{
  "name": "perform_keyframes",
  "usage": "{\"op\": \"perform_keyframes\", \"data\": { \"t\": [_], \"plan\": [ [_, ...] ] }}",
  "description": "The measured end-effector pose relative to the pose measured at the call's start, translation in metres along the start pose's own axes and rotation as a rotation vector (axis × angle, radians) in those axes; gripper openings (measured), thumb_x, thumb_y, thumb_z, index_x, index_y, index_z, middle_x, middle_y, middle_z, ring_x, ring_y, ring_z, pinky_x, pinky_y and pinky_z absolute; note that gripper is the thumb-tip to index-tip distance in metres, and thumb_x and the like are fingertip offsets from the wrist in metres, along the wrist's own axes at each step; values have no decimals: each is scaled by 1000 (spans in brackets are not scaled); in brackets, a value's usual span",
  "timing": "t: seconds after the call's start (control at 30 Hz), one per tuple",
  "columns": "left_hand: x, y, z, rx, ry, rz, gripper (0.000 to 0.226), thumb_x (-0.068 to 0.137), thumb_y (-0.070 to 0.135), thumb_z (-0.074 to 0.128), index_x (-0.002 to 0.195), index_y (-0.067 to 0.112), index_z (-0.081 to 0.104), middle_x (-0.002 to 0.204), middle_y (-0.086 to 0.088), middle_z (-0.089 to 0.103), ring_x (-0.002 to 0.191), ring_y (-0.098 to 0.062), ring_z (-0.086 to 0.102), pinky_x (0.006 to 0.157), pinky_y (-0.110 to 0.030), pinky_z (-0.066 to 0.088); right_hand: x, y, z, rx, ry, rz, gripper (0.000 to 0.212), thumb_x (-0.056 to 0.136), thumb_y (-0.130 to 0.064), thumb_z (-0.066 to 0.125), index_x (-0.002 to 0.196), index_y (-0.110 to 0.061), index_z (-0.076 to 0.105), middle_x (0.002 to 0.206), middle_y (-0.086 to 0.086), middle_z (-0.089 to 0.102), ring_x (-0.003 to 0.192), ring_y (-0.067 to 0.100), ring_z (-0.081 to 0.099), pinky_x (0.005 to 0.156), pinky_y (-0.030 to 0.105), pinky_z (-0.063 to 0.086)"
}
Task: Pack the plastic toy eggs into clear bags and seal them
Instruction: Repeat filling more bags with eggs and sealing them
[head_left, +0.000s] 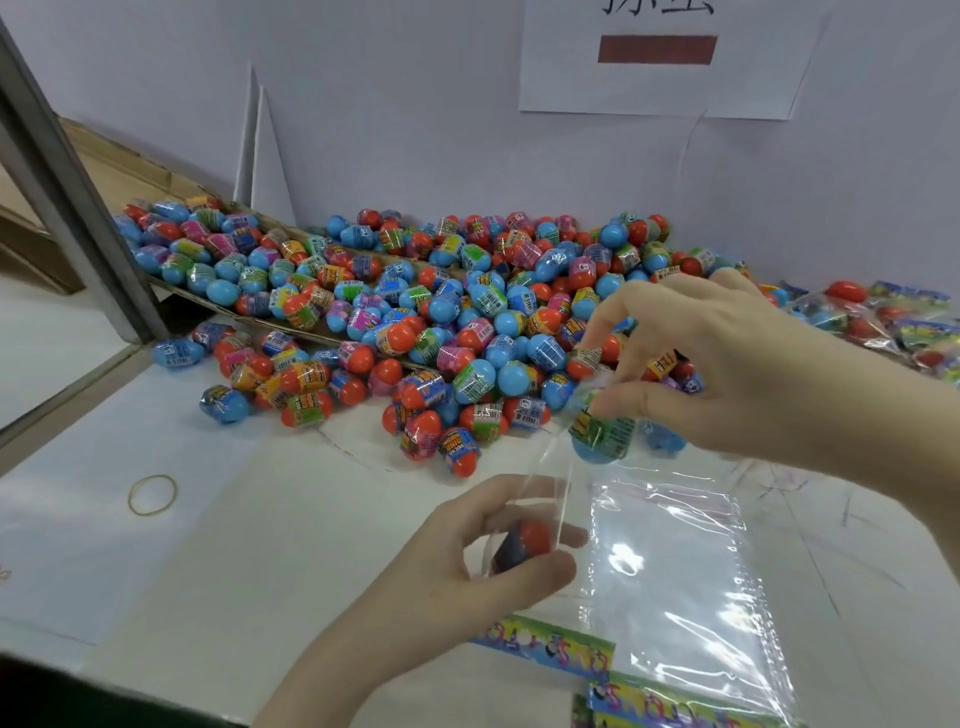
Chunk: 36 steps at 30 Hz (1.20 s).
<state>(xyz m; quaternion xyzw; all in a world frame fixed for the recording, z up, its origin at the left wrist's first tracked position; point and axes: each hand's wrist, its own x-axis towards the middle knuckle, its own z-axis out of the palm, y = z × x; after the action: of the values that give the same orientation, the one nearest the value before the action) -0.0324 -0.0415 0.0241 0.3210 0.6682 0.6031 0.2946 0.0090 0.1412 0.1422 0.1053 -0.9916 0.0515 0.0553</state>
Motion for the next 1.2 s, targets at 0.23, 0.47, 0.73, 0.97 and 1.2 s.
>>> {"op": "perform_keyframes", "data": {
  "t": [0.23, 0.47, 0.73, 0.97, 1.2],
  "plan": [
    [2, 0, 2, 13, 74, 46, 26, 74, 28, 67, 98, 36, 64, 96, 14, 71, 95, -4, 62, 77, -12, 47, -7, -5, 8, 164, -23, 7, 40, 54, -69, 40, 82, -41, 32, 78, -32, 56, 94, -17, 32, 84, 4, 17],
    [0, 4, 4, -65, 72, -20, 33, 74, 35, 72, 104, 29, 61, 92, 8, 72, 84, -11, 62, 65, -16, 49, -9, -4, 6, 100, -125, -19, 55, 79, -33, 63, 100, -54, 17, 97, -35, 56, 104, -3, 30, 87, 17, 17],
    [0, 11, 6, -174, 100, -25, 34, 68, 37, 65, 101, 26, 63, 81, 8, 73, 68, -3, 63, 53, -11, 44, -6, -8, 13, 435, -249, 43, 47, 60, -70, 24, 105, -58, 25, 98, -17, 68, 102, 4, 53, 103, 24, 24],
    [2, 7, 10, -396, 224, -99, 41, 59, 37, 62, 97, 25, 66, 86, 3, 74, 75, -10, 70, 67, -26, 50, -4, -8, 22, 356, -132, 50, 83, 48, -69, 60, 112, -70, 7, 90, -33, 61, 106, -3, 46, 102, 15, 14],
    [2, 10, 4, -263, 93, -113, 37, 71, 41, 55, 100, 23, 67, 94, -6, 72, 86, -11, 69, 70, -11, 50, 1, -7, 26, 239, -3, 7, 58, 65, -47, 64, 115, -53, 35, 76, -45, 53, 99, -5, 45, 92, 12, 7]
  ]
}}
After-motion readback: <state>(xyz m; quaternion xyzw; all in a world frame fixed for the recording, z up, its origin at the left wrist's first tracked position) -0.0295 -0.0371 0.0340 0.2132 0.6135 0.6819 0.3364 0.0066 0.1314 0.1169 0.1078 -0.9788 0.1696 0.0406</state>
